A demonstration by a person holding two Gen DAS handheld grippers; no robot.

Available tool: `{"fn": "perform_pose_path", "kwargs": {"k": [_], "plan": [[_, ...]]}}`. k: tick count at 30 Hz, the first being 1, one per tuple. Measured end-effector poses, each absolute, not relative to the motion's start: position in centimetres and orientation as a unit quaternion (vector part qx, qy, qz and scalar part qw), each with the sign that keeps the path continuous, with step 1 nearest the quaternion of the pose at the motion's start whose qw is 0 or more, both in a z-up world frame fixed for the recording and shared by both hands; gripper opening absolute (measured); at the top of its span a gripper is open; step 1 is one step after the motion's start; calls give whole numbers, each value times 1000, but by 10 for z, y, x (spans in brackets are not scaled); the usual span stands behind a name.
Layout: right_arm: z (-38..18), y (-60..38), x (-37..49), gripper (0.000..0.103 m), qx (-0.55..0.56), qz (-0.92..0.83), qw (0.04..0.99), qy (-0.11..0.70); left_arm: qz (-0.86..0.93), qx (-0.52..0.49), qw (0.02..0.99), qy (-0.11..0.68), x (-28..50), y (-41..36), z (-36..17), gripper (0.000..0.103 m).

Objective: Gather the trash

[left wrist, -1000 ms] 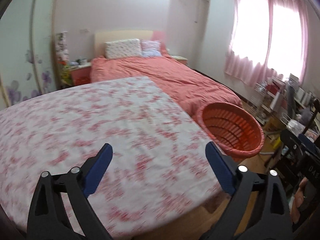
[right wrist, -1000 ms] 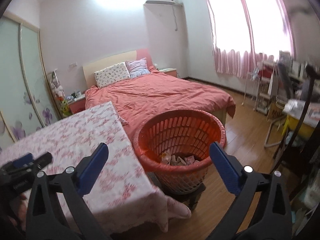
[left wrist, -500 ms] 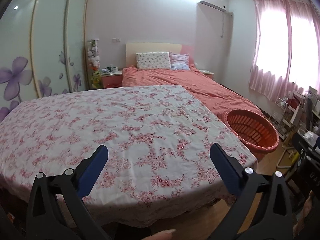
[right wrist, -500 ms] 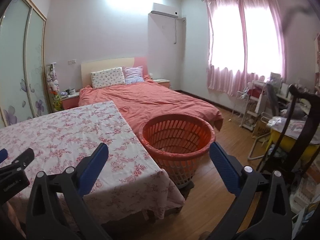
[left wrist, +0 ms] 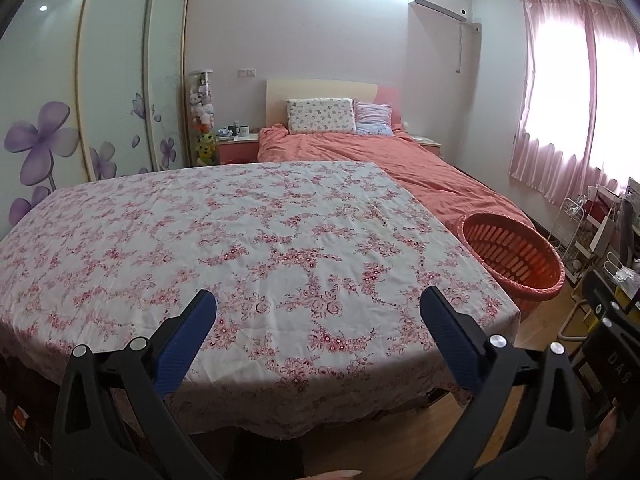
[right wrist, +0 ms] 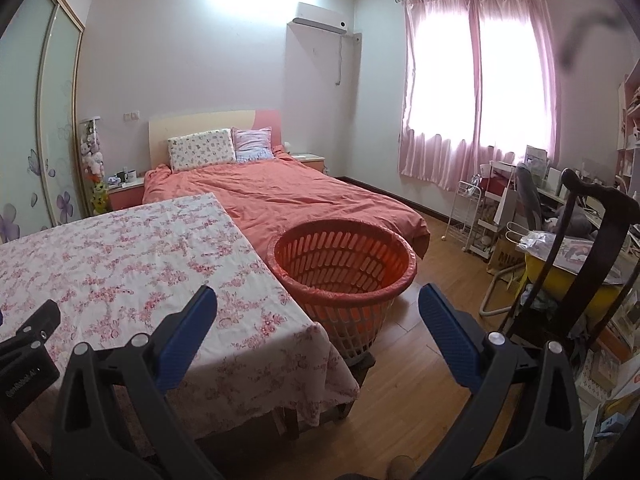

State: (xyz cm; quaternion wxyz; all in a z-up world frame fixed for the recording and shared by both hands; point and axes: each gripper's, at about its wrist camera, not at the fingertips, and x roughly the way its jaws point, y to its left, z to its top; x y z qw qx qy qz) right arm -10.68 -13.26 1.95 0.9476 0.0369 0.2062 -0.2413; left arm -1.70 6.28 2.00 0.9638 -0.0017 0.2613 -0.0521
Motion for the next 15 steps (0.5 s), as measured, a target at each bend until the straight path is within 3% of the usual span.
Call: {"fn": "perform_pose_path", "kwargs": {"k": [15], "plan": [[9,-134,-102,98,36,-243,943,224,-53,-2,960,276,-16,58,15,100]]}}
